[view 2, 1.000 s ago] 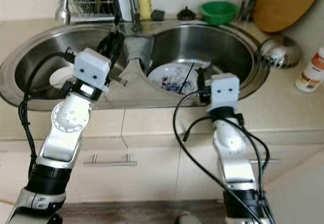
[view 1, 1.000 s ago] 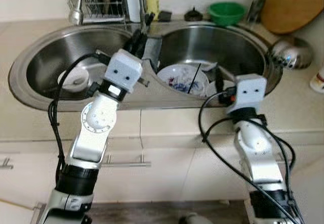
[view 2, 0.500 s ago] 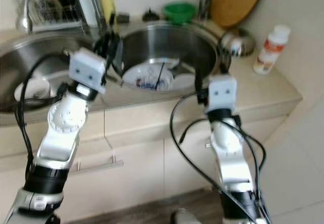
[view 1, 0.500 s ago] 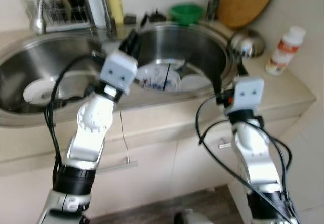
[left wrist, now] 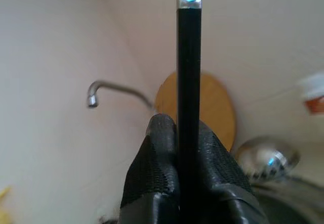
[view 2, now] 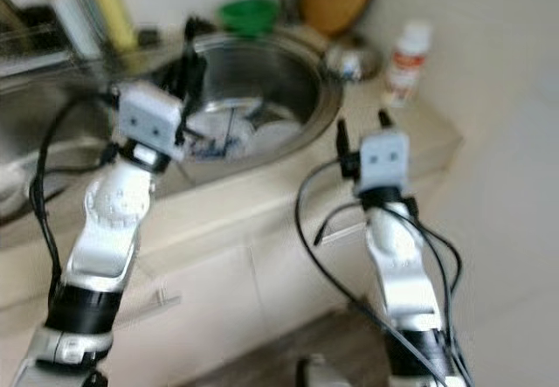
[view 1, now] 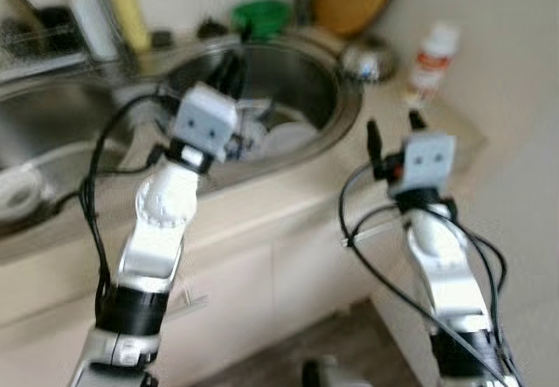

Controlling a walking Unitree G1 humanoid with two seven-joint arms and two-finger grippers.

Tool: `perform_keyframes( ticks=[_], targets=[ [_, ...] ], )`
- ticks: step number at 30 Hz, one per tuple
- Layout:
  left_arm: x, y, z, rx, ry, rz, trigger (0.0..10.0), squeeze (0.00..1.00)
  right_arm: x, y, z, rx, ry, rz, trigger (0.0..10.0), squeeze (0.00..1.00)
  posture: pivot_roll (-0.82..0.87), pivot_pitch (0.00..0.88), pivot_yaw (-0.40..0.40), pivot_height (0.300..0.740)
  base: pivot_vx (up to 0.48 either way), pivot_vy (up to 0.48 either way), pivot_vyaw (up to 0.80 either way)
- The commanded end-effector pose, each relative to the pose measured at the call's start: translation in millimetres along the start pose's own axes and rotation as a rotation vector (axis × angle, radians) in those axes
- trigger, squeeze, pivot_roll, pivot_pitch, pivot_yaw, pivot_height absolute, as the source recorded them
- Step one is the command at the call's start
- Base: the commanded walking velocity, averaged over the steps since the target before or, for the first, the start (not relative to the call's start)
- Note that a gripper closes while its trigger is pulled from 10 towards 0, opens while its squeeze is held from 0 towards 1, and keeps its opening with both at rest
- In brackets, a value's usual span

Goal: Kitchen organization

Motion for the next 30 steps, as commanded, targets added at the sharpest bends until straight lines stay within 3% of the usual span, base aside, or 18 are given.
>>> perform_keyframes(
  ticks=[1,4,14,21,24,30],
  targets=[
    [0.6,3,-5.2,0.001,0.012,0.015,10.0,0.00,1.8,5,-4.8,0.018,0.013,0.014,10.0,0.00,-0.09,0.043,0.027,0.740,0.000,0.000,-0.80],
    [0.4,3,-5.0,-0.001,0.011,0.015,10.0,0.00,1.3,7,-5.2,-0.015,0.018,0.031,10.0,0.00,-0.09,0.042,0.027,0.740,0.000,0.000,-0.80],
    [-1.5,-10,-14.0,-0.033,0.054,-0.022,10.0,0.00,-0.7,6,-5.9,-0.028,0.023,0.038,10.0,0.00,-0.10,0.043,0.029,0.740,0.000,0.000,0.00],
    [2.0,-33,-13.8,-0.138,0.067,-0.085,10.0,0.00,-0.3,5,-8.5,-0.032,0.030,0.040,10.0,0.00,-0.09,0.039,0.026,0.740,0.000,0.000,0.00],
    [12.6,-50,-13.9,-0.154,0.038,-0.126,10.0,0.00,0.3,5,-10.2,-0.035,0.034,0.040,10.0,0.00,-0.10,0.030,0.033,0.740,0.000,0.000,0.00],
    [35.4,-52,3.8,-0.186,-0.067,-0.113,10.0,0.00,0.9,6,-7.1,-0.044,0.019,0.050,10.0,0.00,-0.13,0.023,0.054,0.740,0.000,0.000,0.00]
  ],
)
Point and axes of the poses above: a point about 5 cm out from each wrist's last joint towards the gripper, its own x axis pointing out of the wrist towards the gripper, its own y axis along the axis of the wrist's last joint, z = x × y, the point moved 5 cm from there along x, pointing out of the wrist towards the gripper, and after that the axes turned 5 degrees about -x, right-handed, at the moved point
